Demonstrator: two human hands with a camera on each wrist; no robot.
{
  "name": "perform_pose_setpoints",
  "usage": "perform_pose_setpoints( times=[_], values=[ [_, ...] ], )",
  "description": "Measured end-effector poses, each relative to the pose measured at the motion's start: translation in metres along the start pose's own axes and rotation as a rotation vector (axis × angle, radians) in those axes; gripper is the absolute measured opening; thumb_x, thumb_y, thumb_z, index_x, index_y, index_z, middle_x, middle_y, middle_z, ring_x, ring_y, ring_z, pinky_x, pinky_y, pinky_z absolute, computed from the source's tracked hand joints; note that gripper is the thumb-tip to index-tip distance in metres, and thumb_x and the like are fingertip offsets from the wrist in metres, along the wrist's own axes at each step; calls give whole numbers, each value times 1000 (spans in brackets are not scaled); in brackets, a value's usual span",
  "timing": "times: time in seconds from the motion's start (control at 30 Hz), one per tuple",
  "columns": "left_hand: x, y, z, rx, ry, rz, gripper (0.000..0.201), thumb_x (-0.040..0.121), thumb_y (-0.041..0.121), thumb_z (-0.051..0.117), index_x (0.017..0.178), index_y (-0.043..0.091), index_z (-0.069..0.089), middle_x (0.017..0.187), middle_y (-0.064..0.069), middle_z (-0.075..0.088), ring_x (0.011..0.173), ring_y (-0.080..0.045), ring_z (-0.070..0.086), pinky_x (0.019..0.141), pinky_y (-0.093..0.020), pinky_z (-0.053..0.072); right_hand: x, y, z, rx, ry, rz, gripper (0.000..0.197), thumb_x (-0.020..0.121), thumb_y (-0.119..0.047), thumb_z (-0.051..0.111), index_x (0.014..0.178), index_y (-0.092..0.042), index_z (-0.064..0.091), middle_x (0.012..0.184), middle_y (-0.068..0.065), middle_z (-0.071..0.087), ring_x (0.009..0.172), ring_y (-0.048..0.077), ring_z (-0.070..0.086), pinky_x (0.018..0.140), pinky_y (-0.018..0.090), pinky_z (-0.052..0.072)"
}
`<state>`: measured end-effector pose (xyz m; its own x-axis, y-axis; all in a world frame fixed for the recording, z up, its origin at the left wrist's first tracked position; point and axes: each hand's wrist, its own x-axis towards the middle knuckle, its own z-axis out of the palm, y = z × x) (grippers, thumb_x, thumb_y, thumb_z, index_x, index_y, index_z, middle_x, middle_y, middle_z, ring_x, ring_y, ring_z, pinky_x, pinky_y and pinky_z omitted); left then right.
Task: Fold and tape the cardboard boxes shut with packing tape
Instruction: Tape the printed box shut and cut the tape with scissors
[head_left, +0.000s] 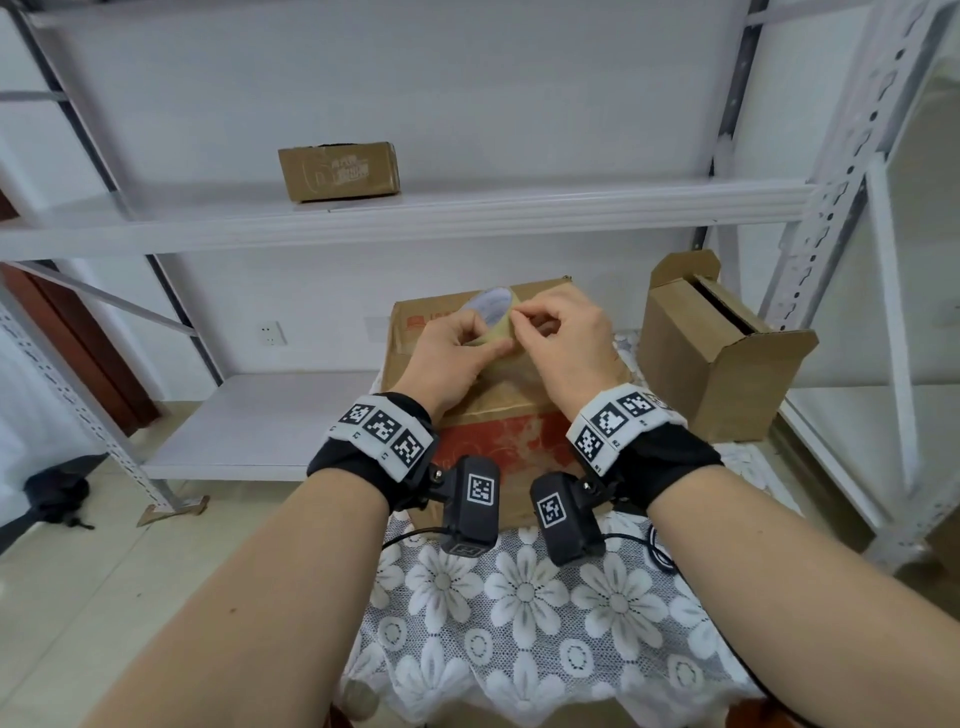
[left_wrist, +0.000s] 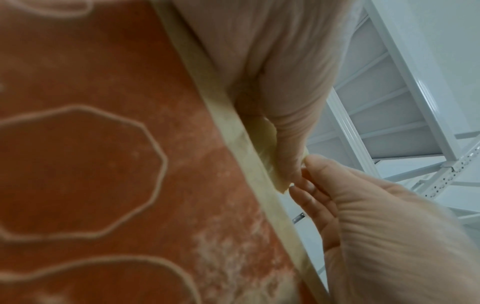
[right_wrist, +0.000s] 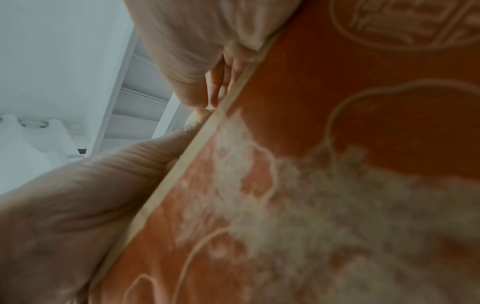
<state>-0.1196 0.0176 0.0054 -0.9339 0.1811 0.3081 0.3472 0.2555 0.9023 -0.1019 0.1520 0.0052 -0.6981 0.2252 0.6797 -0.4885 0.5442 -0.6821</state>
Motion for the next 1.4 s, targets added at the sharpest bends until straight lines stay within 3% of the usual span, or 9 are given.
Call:
perform_pose_setpoints(
  times=[0.13, 0.27, 0.37, 0.77, 0.93, 1.07, 1.23, 1.33, 1.4],
  values=[
    [-2, 1, 1, 30, -10, 22, 37, 86, 17, 73, 61, 17, 45, 55, 8, 46, 46, 2, 39, 50, -13, 38, 0, 0, -1, -71, -12, -34, 3, 81, -8, 69, 79, -5, 69, 87, 5, 62, 71, 8, 56, 67, 8, 45],
    [-2, 2, 0, 27, -14, 8, 34, 84, 19, 74, 64, 15, 47, 61, 0, 50, 56, -10, 45, 55, -22, 41, 3, 1, -3, -17, -44, 27, 2, 80, -10, 71, 80, -7, 70, 89, 5, 63, 78, 14, 61, 74, 22, 51],
    [-2, 2, 0, 31, -26, 9, 30, 83, 19, 76, 69, 11, 50, 66, -7, 51, 62, -15, 46, 58, -26, 41, 5, 1, -8, 61, -84, 88, 3, 78, -10, 73, 79, -8, 72, 89, 5, 64, 81, 13, 60, 73, 16, 49],
    [-1, 1, 1, 67, -28, 6, 37, 81, 23, 78, 62, 18, 46, 55, 7, 46, 53, -8, 41, 56, -25, 40, 5, 1, -11, -59, -269, 111, 6, 92, -14, 55, 86, -14, 54, 95, 0, 51, 86, 10, 48, 76, 14, 32],
    [-2, 3, -1, 29, -23, -5, 36, 81, 19, 77, 63, 15, 46, 59, 3, 50, 57, -10, 46, 53, -19, 42, 7, 7, -9, 24, -156, 169, 10, 93, -15, 54, 83, -18, 52, 85, 1, 59, 80, 20, 58, 77, 34, 48],
    [-4, 4, -1, -6, -45, -3, 35, 84, 16, 74, 64, 13, 46, 52, 9, 46, 48, -4, 40, 48, -15, 38, 8, 3, -11, 196, -242, 156, 28, 79, -17, 73, 103, -21, 58, 84, -4, 53, 75, 9, 50, 72, 21, 46],
    [-5, 5, -4, -16, -90, 1, 33, 83, 10, 75, 65, 12, 47, 45, 15, 40, 45, -2, 36, 46, -13, 35, 22, 9, -22, 324, -411, 258, 32, 73, -11, 80, 102, -12, 66, 66, 4, 46, 59, 19, 46, 52, 28, 45],
    [-6, 7, -4, -50, -84, -14, 30, 83, 10, 74, 68, 13, 48, 61, 14, 55, 50, 1, 48, 49, -12, 38, 26, 9, -26, 322, -434, 263, 19, 76, -7, 77, 89, -12, 64, 64, 4, 49, 48, 12, 48, 42, 23, 45],
    [-5, 8, -3, -82, -70, -19, 29, 85, 8, 71, 68, 14, 49, 93, 9, 66, 67, 4, 58, 52, -8, 41, 26, 10, -27, 325, -433, 263, 16, 78, -5, 75, 85, -13, 63, 64, 3, 50, 44, 8, 49, 40, 21, 45]
  ],
)
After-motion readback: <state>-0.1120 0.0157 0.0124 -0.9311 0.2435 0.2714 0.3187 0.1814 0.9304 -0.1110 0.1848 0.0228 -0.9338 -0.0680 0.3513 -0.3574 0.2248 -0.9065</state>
